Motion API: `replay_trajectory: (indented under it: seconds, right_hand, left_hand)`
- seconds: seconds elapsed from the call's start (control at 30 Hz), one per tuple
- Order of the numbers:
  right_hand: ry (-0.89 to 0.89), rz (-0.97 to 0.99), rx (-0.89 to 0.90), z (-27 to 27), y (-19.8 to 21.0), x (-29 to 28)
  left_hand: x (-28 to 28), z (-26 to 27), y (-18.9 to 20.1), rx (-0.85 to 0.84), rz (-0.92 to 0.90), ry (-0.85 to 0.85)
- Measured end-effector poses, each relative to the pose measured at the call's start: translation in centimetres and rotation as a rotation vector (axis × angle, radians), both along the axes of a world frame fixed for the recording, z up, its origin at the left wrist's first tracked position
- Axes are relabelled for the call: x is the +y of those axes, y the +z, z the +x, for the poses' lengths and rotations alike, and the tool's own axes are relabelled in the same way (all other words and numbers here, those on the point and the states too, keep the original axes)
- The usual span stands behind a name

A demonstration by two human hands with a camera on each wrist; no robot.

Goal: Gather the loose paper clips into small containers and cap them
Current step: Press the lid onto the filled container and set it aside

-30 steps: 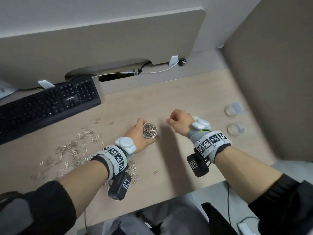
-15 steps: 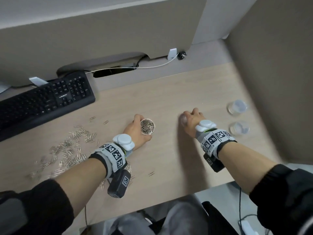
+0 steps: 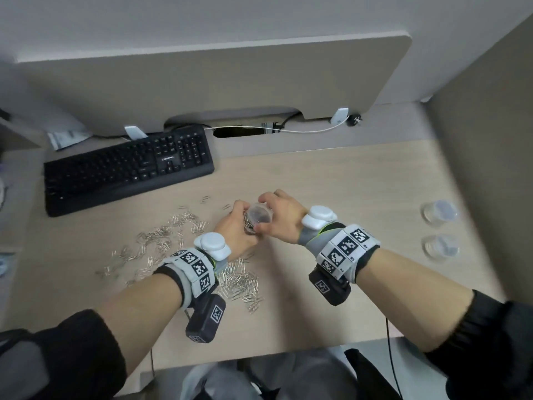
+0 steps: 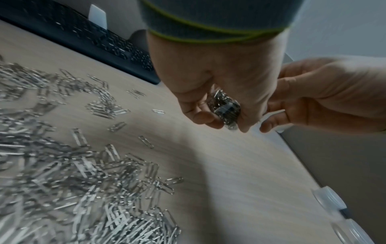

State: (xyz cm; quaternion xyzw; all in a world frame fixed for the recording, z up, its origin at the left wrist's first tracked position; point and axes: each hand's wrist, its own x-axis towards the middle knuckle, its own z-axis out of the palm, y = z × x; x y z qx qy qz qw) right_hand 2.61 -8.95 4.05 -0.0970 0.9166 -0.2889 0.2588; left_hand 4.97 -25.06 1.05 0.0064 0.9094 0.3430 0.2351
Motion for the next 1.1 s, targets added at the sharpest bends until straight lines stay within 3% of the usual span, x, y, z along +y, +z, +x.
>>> replay_trajectory:
  seconds: [0.27,0.47,0.7,0.97,1.1]
  right_hand:
    - [0.202,-0.007,0.044,0.4,2.3,-6.5]
    - [0.336,0.005,0.055,1.0,3.5,-9.5]
    - [0.275,0.135,0.026,1.3,3.3,-10.4]
    - [0.346,0.009,0.061,1.8,2.9,-8.0]
    - [0.164,0.031,-0.040,0.9,2.8,-6.0]
  left_hand:
    - [-5.9,2.0,1.7,-0.052,0.173,0.183]
    - [-9.0,3.0,2.8,-0.025,0.138,0.129]
    - [-10.1,3.7,3.0,0.014,0.054,0.103]
    - [-8.4,3.3,3.0,0.006,0.091,0.072]
    - [-6.8,3.0,3.1,0.047,0.096,0.038]
